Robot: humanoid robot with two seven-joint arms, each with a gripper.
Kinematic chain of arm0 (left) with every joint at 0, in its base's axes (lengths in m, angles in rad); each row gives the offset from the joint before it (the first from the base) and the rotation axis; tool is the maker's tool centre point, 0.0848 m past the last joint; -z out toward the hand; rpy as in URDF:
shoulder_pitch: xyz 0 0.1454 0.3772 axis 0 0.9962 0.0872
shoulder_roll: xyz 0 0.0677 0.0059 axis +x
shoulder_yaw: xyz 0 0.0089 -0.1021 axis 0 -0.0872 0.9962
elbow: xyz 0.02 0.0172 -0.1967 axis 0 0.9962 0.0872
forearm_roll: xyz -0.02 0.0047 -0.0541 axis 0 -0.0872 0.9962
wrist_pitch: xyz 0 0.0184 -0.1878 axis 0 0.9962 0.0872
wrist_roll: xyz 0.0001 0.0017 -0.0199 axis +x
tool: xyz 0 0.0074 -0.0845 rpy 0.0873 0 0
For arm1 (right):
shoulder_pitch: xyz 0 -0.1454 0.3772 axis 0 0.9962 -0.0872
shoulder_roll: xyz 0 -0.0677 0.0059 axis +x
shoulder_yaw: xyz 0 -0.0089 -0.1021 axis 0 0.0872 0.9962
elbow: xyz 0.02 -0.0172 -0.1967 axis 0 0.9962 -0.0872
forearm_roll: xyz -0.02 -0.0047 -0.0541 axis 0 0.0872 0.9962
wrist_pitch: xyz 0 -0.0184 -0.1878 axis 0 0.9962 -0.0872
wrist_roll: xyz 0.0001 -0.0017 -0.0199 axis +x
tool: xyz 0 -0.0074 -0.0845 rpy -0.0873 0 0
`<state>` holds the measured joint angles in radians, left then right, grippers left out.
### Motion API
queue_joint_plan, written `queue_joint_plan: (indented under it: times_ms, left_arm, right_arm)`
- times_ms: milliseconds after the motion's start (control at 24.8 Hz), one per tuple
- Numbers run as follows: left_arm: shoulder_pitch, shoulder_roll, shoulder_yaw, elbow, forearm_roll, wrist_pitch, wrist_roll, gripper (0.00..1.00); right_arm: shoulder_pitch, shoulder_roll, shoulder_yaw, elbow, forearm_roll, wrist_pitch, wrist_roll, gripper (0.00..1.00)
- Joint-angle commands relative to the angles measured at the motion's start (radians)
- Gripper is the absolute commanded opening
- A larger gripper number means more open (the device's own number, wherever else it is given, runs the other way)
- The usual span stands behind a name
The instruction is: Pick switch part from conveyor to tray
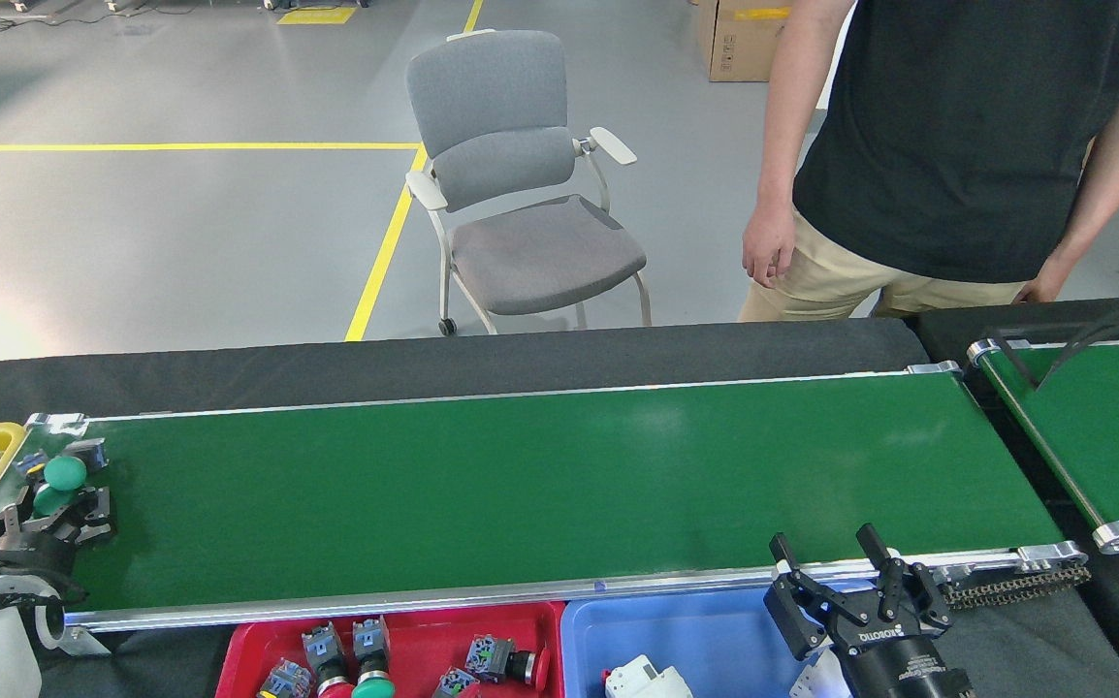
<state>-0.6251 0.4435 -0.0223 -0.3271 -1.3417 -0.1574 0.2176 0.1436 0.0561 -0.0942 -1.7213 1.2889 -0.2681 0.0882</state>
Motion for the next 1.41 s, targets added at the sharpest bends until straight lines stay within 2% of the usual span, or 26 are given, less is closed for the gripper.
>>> queue_joint_plan:
  times_ms: [0,161,362,523,685,725,846,886,1007,1128,1168,1248,1369]
  left_arm:
    - [-0.012,0.009,-0.002,-0.015,0.002,-0.019,0.026,0.13]
    - [0.061,0.009,0.007,-0.141,0.006,-0.068,0.029,0.11]
    - [0.242,0.027,0.019,-0.428,0.075,-0.099,0.028,0.1]
    - [0.524,0.05,0.093,-0.794,0.114,-0.286,0.016,0.11]
    - [0.817,0.043,0.214,-1.109,0.114,-0.554,0.016,0.17]
    - [0.906,0.034,0.252,-1.187,0.114,-0.628,0.016,0.19]
    - [1.087,0.003,0.308,-1.342,0.113,-0.628,0.012,0.34]
    - [1.13,-0.023,0.309,-1.379,0.111,-0.628,0.012,0.47]
    - [1.229,-0.055,0.318,-1.445,0.111,-0.628,0.012,0.64]
    - [1.245,-0.12,0.323,-1.448,0.111,-0.628,0.012,0.96]
    - [1.243,-0.15,0.331,-1.448,0.111,-0.628,0.014,1.0]
    - [1.243,-0.183,0.361,-1.448,0.111,-0.628,0.014,1.0]
    - [1.233,-0.192,0.386,-1.443,0.113,-0.628,0.014,1.0]
  right_arm:
    - [-0.012,0.004,0.001,-0.015,-0.002,0.001,-0.007,0.99]
    - [-0.012,0.004,0.001,-0.015,-0.002,0.004,-0.007,0.99]
    - [-0.01,0.004,0.001,-0.017,-0.002,0.006,-0.005,0.99]
    - [-0.01,0.03,0.002,-0.029,0.001,0.01,-0.004,0.99]
    - [0.005,0.027,0.019,-0.029,0.003,0.01,-0.002,0.99]
    - [0.007,0.028,0.021,-0.029,0.003,0.009,-0.002,0.99]
    - [0.007,0.034,0.022,-0.029,0.003,0.012,-0.002,0.99]
    - [0.007,0.039,0.021,-0.031,0.004,0.013,-0.004,0.99]
    - [0.02,0.048,0.021,-0.047,0.007,0.035,-0.008,0.99]
    - [0.025,0.044,0.021,-0.047,0.021,0.035,-0.012,0.98]
    - [0.027,0.044,0.021,-0.047,0.032,0.035,-0.022,0.98]
    - [0.034,0.041,0.022,-0.047,0.049,0.035,-0.048,0.98]
    - [0.036,0.041,0.022,-0.047,0.049,0.033,-0.05,0.98]
